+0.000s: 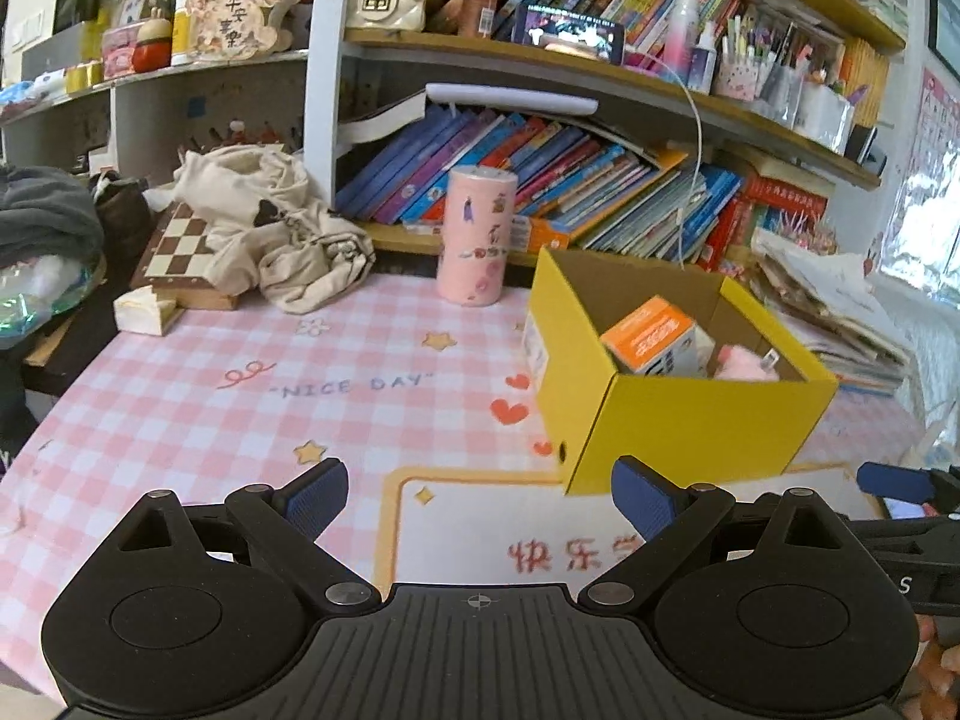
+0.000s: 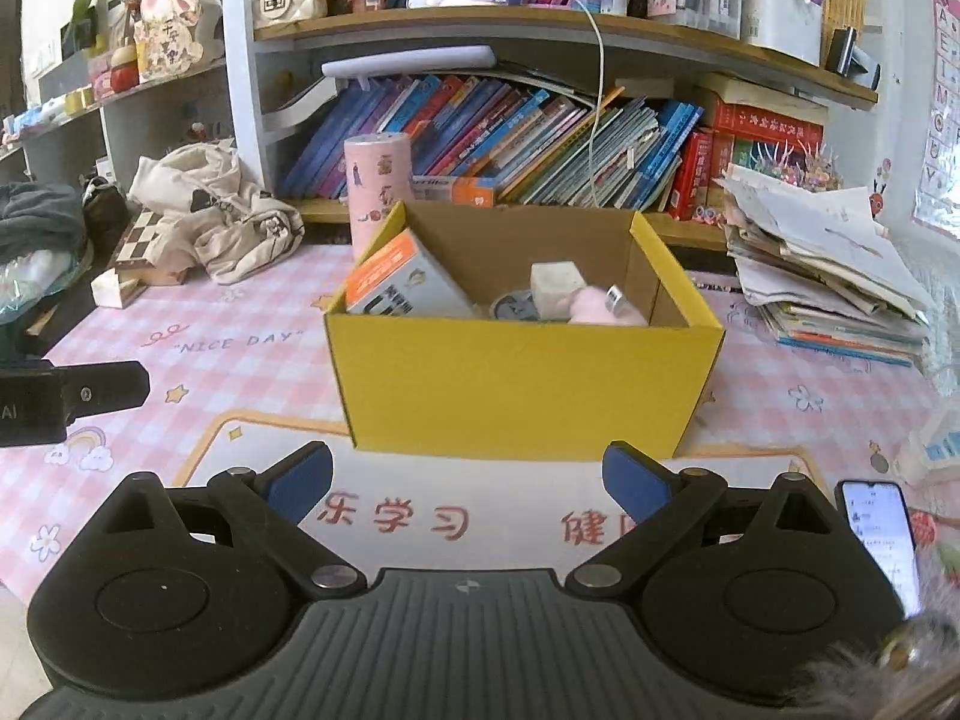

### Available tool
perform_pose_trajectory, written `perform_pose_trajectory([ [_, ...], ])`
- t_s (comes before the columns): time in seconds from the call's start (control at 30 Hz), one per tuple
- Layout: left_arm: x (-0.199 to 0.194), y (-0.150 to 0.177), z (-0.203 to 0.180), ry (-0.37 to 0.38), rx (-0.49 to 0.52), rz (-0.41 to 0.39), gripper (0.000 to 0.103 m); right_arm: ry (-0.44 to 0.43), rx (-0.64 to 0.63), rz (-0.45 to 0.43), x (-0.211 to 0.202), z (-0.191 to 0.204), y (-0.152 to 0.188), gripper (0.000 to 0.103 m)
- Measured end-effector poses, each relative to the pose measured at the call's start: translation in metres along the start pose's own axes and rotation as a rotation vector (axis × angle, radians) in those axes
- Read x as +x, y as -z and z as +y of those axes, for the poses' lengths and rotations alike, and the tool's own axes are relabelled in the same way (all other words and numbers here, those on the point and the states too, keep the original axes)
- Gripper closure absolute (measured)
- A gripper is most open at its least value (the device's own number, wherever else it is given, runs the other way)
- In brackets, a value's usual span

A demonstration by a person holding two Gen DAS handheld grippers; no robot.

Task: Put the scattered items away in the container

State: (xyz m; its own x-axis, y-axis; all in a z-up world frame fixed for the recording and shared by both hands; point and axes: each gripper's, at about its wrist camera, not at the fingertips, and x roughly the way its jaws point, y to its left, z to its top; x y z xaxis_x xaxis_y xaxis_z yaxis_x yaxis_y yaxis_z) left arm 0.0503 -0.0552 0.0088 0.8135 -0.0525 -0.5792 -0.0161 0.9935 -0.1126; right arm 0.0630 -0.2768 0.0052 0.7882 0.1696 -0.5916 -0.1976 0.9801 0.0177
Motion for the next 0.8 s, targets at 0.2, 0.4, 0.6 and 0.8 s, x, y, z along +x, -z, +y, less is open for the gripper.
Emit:
perform_pose_trajectory([
  [0.2,-0.009,0.008,0.015,-0.045,0.005,0.021,0.006,-0.005,0.000,0.017,-0.003,0.018,0.009,0.006],
  [0.4,-0.022,0.017,0.036,-0.083,-0.026,0.019,0.004,-0.023,-0.003,0.033,-0.003,0.036,0.013,0.006],
  [0.6,-0.030,0.028,0.056,-0.120,-0.054,0.033,0.003,-0.046,-0.033,0.046,-0.002,0.057,0.018,0.005],
  [0.8,-0.032,0.036,0.070,-0.145,-0.073,0.053,0.002,-0.063,-0.075,0.061,0.001,0.078,0.021,0.005],
])
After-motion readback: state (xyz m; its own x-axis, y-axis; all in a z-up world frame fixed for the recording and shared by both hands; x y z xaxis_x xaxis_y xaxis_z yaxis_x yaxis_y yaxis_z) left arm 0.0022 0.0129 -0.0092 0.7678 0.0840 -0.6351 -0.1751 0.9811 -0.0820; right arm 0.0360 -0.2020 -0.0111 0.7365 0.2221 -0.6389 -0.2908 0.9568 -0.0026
